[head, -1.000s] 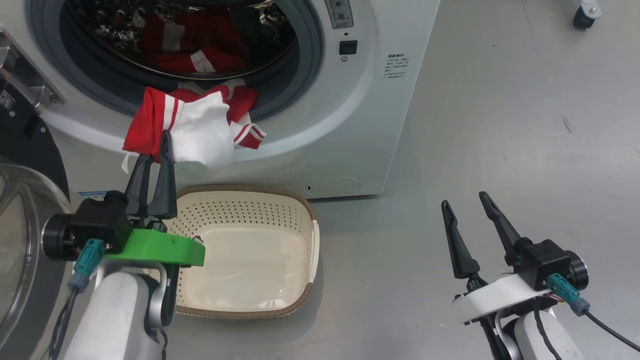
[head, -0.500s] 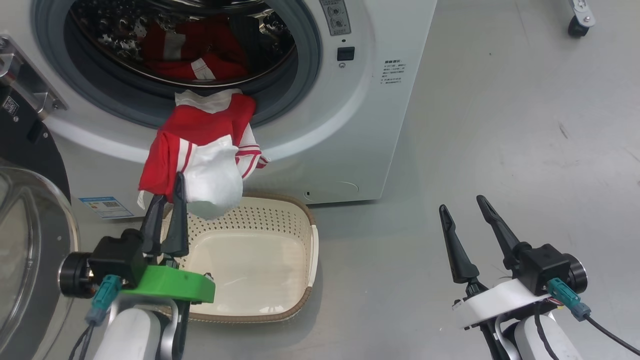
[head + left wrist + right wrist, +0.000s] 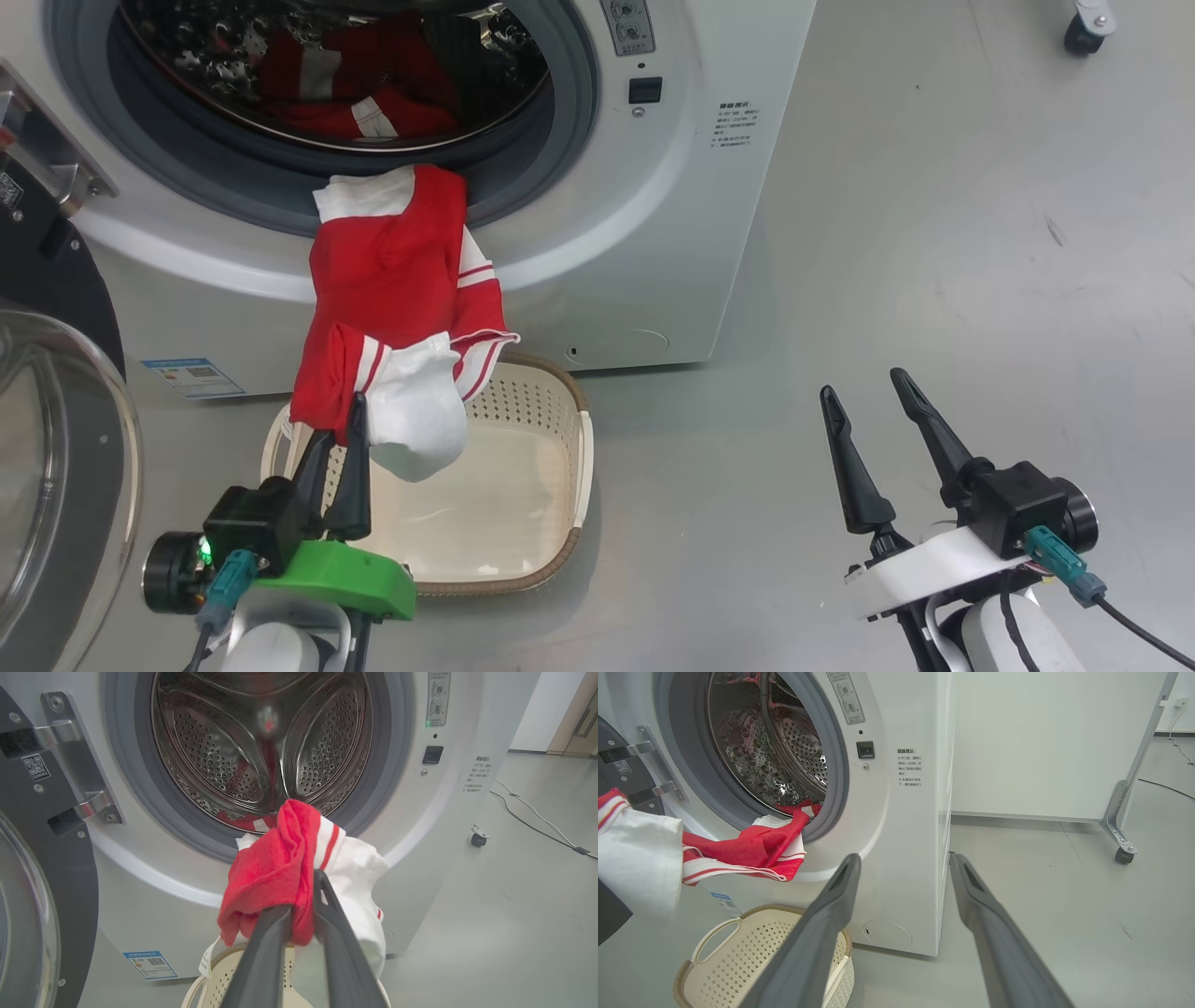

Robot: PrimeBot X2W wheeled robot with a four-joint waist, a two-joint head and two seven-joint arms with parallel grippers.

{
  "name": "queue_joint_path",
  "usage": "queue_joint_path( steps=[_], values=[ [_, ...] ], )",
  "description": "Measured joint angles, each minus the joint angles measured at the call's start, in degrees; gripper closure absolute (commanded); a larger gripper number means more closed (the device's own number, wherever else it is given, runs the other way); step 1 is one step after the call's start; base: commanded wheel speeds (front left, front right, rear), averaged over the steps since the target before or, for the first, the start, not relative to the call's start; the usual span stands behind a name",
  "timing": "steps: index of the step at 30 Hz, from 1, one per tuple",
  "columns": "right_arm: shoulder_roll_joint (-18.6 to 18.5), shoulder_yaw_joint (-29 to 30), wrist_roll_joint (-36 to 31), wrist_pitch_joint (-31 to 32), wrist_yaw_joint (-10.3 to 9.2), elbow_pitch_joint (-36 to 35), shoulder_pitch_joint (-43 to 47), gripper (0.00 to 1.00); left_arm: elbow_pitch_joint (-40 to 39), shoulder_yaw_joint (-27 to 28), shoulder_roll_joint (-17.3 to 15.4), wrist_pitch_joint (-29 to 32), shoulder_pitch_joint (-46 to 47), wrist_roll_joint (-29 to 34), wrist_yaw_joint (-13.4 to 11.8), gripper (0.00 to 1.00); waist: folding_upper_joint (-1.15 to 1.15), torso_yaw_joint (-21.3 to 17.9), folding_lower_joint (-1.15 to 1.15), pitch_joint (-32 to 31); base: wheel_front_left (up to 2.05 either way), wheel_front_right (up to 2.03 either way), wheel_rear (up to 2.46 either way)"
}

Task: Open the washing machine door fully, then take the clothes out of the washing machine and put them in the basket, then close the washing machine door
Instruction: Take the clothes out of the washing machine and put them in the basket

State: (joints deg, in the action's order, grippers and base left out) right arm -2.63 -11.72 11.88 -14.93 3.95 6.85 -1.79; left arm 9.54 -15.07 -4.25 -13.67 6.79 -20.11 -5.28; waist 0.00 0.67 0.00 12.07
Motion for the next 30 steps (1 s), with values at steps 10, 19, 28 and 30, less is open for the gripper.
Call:
queue_joint_path(
  steps=[10,19,28,30],
  values=[
    [0.0,-0.3,-0.5,0.0,0.02,-1.1,-0.1,0.00,4.6,0.2,0.5,0.0,0.0,-1.1,-0.2,1.00,0.00,-0.4,0.00,3.1,0.00,0.00,0.00],
    [0.0,-1.0,-0.5,0.0,0.09,-2.5,-1.3,0.00,10.1,0.4,1.1,0.0,2.7,-2.2,-0.2,1.00,0.00,-1.6,0.00,7.3,0.00,0.00,0.00],
    [0.0,-1.8,-0.5,0.0,0.49,-4.2,-4.4,0.00,17.7,1.7,1.3,1.4,9.9,-3.1,-0.2,1.00,0.00,-2.9,0.00,12.8,0.00,0.00,0.00],
    [0.0,-2.0,-0.5,0.0,0.51,-4.5,-5.2,0.00,19.5,2.1,1.3,1.9,11.5,-3.2,-0.2,1.00,0.00,-3.3,0.00,14.3,0.00,0.00,0.00]
  ],
)
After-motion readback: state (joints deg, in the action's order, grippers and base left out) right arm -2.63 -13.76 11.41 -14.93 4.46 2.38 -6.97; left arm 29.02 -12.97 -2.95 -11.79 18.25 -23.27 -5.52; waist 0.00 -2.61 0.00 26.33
